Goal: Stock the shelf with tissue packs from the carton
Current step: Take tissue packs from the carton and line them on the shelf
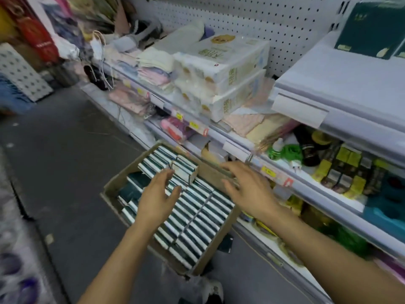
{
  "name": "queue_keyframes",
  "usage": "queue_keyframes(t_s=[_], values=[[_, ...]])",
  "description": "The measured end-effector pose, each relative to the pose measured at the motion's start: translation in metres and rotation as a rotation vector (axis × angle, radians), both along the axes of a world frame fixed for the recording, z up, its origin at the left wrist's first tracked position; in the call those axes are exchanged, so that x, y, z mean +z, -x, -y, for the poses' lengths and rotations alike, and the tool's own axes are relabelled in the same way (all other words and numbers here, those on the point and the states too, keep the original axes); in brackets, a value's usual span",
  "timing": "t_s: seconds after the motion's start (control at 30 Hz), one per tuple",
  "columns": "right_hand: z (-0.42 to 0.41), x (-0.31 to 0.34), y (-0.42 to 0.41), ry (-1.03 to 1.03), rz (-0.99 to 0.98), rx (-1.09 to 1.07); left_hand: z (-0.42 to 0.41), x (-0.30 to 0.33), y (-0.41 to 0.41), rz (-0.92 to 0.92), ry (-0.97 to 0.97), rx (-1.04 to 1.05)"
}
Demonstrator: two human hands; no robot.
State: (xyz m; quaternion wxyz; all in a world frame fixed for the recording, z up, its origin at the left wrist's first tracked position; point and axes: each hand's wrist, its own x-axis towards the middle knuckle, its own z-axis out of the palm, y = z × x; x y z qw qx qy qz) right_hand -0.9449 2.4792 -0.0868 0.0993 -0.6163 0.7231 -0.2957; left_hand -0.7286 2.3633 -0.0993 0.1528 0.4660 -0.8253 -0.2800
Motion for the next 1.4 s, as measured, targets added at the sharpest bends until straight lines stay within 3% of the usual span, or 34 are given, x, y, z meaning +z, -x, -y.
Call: queue_keyframes(t_s=[0.27, 0.53, 0.9, 1.1, 1.3, 1.4], values=[[0.096, -0.064, -0.02, -0.197, 0.059, 0.047, 0.073, -0.073, -0.012, -0.076, -0.374, 0.19], [0.193, -0.156, 0.003, -0.456, -0.035, -0.03, 0.158, -0.181, 0.058, -0.248, -0.775, 0.502], [0.26, -0.235, 0.004, -0.596, -0.269, -0.08, 0.206, -0.257, 0.106, -0.226, -0.888, 0.67], [0.262, -0.239, -0.007, -0.586, -0.342, -0.107, 0.198, -0.255, 0.093, -0.381, -1.036, 0.771], [0.253, -0.24, -0.015, -0.553, -0.265, -0.093, 0.197, -0.265, 0.084, -0.44, -0.976, 0.8], [0.237, -0.23, -0.016, -0.535, -0.136, -0.106, 0.184, -0.256, 0.074, -0.39, -0.892, 0.787]])
